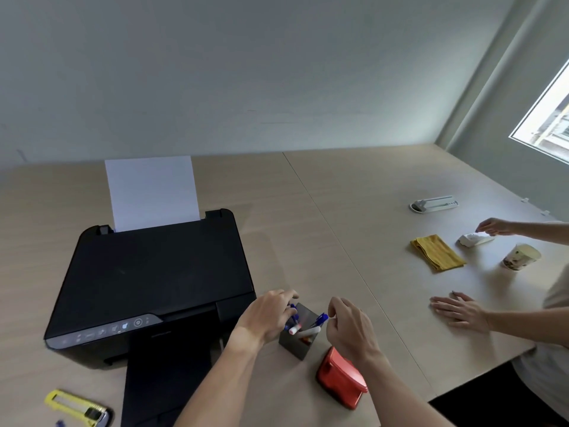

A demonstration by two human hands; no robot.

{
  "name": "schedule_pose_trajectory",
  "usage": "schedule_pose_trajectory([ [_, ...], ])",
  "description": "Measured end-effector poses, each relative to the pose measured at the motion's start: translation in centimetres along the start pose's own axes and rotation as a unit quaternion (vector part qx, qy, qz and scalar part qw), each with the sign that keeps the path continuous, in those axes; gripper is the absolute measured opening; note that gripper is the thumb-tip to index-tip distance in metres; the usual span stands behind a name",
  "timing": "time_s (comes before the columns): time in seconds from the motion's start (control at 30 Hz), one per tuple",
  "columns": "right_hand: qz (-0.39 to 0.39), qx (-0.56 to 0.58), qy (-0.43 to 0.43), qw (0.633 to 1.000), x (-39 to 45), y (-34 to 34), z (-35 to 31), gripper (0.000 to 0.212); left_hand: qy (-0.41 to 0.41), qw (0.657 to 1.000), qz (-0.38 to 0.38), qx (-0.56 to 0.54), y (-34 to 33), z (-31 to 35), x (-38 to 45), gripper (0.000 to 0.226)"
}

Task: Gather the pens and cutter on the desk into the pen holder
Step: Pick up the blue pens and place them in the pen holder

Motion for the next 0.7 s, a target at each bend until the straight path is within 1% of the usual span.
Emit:
schedule_pose_trajectory([
  [0.07,-0.006,0.005,0.017,1.0,-0.8,-0.4,-0.7,0.02,0.004,1.0,0.004,-0.012,-0.1,-0.2,-0.3,0.029],
  [0.17,-0.029,0.013,0.049,0.998,-2.1,-1.8,-1.8,0.024,0.016,0.999,0.008,-0.038,-0.1,-1.3,-1.4,0.023],
  [0.23,-0.052,0.02,0.069,0.996,-2.8,-3.2,-2.6,0.023,0.032,0.998,0.018,-0.053,0.0,-2.7,-2.8,0.019],
  [0.33,-0.088,0.006,0.105,0.991,-3.2,-5.6,-4.5,0.019,0.07,0.995,0.05,-0.057,0.4,-5.8,-6.2,0.022],
  [0.4,-0.102,0.007,0.126,0.987,-3.2,-7.3,-6.5,0.015,0.114,0.989,0.07,-0.056,0.9,-8.7,-9.2,0.023],
  [0.5,-0.129,0.033,0.178,0.975,-3.2,-10.2,-10.6,0.018,0.185,0.977,0.1,-0.041,1.8,-13.4,-14.2,0.021],
  [0.6,-0.169,0.039,0.222,0.959,-3.5,-13.2,-15.1,0.018,0.261,0.956,0.129,-0.034,2.9,-17.8,-19.5,0.017],
  [0.7,-0.215,0.06,0.266,0.938,-5.2,-16.6,-20.1,0.014,0.338,0.927,0.161,-0.037,3.5,-21.5,-25.5,0.016],
])
Point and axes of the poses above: each hand's wrist, its own x-axis towards the middle knuckle, its own y-axis out of the back of the hand, z = x × y, the point moved 7 cm from there along x, towards the middle knuckle, and after that the axes turned 7 degrees about y, right-handed, at the moved point
